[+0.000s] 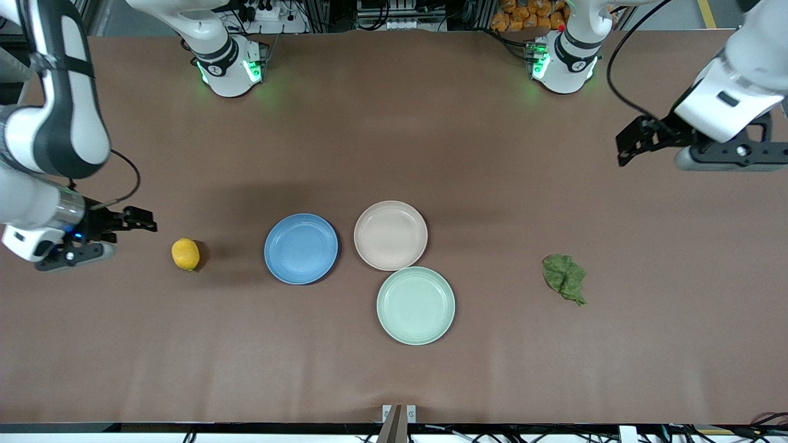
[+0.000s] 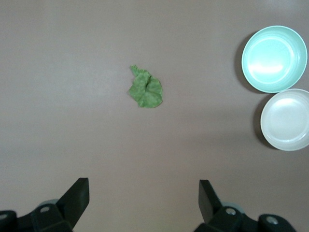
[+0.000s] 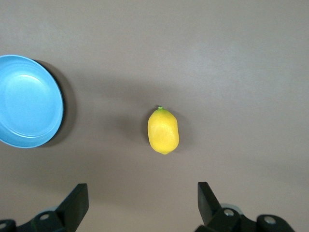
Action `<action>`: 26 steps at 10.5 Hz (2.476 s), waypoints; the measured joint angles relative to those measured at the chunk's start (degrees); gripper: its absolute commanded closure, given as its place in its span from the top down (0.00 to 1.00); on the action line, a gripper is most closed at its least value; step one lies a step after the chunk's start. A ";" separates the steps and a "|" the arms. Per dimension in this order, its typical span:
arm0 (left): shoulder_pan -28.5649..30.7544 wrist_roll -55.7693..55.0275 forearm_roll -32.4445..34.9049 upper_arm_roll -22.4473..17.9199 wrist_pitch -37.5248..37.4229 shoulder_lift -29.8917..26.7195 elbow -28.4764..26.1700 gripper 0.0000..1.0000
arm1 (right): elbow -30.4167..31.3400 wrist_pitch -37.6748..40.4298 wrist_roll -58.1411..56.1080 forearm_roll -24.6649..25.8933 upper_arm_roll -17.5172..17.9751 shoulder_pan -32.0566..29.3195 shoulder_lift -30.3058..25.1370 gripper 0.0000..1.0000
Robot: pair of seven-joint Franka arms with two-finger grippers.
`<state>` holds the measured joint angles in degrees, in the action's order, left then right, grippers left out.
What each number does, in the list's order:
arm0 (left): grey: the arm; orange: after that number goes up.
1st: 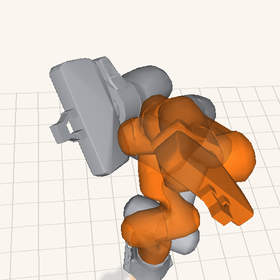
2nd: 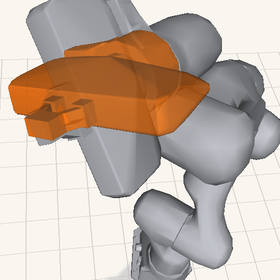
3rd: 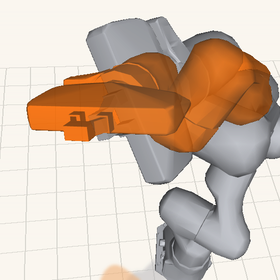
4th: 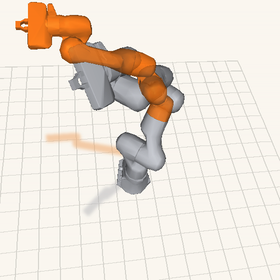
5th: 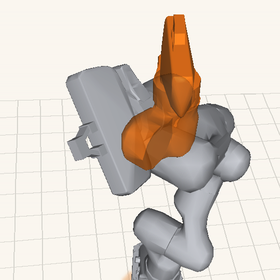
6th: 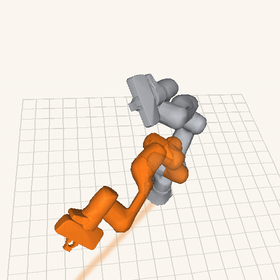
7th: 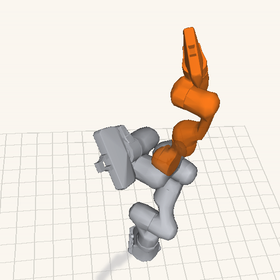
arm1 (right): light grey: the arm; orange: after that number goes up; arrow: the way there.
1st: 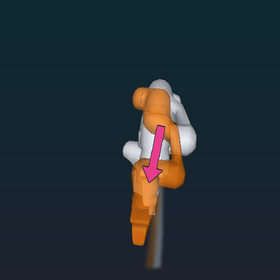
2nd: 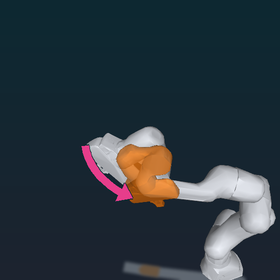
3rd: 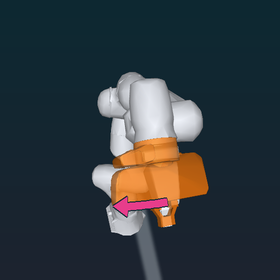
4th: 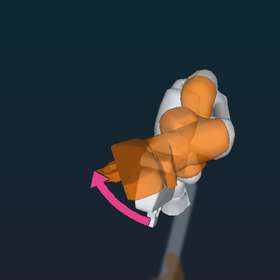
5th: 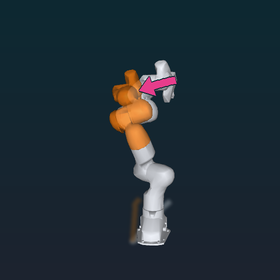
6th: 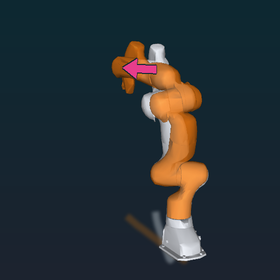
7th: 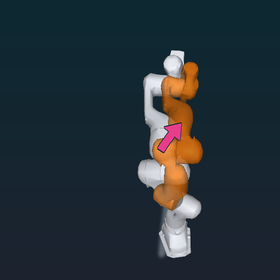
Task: Pick lemon and lettuce from blue and beige plates
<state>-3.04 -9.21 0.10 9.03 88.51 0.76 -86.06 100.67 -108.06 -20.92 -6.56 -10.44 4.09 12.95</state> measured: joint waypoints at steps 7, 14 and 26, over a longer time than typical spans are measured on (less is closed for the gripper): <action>0.06 0.27 -0.02 -0.39 -1.18 0.07 3.63 1.00 | -3.28 11.56 8.17 4.49 1.96 -0.07 -8.65 1.00; 0.11 0.28 -0.02 -0.45 -1.19 0.03 4.40 1.00 | -6.53 16.33 12.90 4.37 3.48 -0.48 -11.01 1.00; 0.03 0.28 -0.02 -0.27 -1.40 -0.95 4.88 1.00 | -11.85 16.76 20.86 4.44 3.76 -0.49 -10.93 1.00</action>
<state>-3.01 -8.93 0.09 8.76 87.11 -0.19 -81.18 88.83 -91.30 -0.06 -2.13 -6.68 3.60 2.01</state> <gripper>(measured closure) 0.000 0.000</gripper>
